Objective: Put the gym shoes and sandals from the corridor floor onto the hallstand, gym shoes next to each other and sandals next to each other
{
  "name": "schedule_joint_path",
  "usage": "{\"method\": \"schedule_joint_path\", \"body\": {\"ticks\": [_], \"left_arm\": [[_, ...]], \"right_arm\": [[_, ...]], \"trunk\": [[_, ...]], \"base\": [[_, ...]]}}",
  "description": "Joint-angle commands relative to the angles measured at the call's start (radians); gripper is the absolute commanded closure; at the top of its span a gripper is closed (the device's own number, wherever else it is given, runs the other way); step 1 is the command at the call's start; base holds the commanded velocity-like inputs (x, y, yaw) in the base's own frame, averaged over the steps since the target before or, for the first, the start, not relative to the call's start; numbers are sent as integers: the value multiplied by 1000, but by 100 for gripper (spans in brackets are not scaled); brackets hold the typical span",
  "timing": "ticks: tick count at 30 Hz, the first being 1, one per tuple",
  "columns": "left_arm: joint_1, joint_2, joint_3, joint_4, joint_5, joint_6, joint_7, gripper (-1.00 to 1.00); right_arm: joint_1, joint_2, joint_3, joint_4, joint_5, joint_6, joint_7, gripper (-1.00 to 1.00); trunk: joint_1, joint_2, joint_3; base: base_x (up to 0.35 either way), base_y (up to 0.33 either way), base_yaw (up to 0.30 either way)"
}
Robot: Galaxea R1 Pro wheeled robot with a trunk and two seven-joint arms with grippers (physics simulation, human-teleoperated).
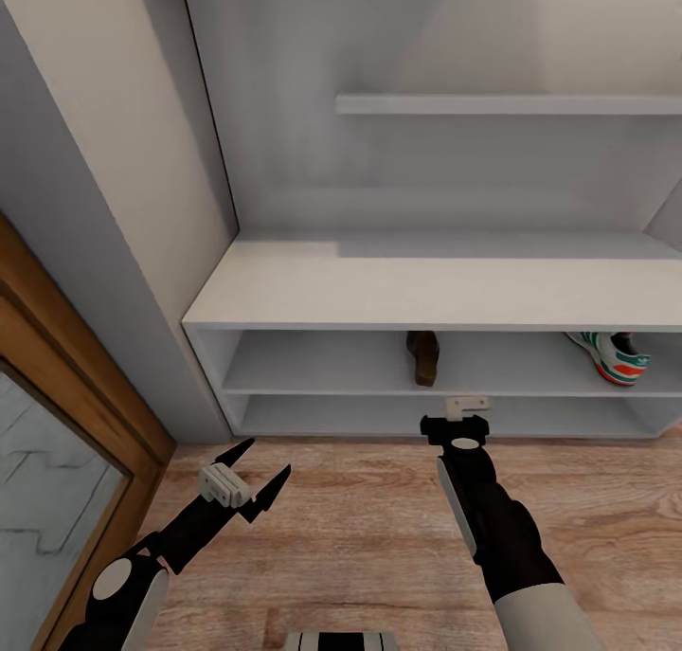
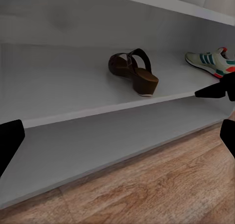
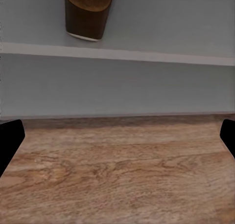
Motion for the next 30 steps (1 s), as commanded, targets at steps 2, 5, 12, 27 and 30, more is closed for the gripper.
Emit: {"method": "schedule_joint_path", "body": {"ticks": [2, 5, 12, 27, 30], "left_arm": [[0, 0, 0, 0, 0, 0, 0, -100], [0, 0, 0, 0, 0, 0, 0, -100], [0, 0, 0, 0, 1, 0, 0, -100], [0, 0, 0, 0, 1, 0, 0, -100], [0, 0, 0, 0, 1, 0, 0, -100]], "right_arm": [[0, 0, 1, 0, 0, 0, 0, -100], [0, 0, 2, -1, 0, 0, 0, -100], [0, 0, 3, -3, 0, 0, 0, -100], [0, 0, 3, -11, 1, 1, 1, -100], [0, 0, 3, -11, 2, 1, 0, -100]], "trunk": [[0, 0, 0], [0, 0, 0], [0, 0, 0], [0, 0, 0], [0, 0, 0]], "base": [[0, 0, 0], [0, 0, 0], [0, 0, 0], [0, 0, 0], [0, 0, 0]]}}
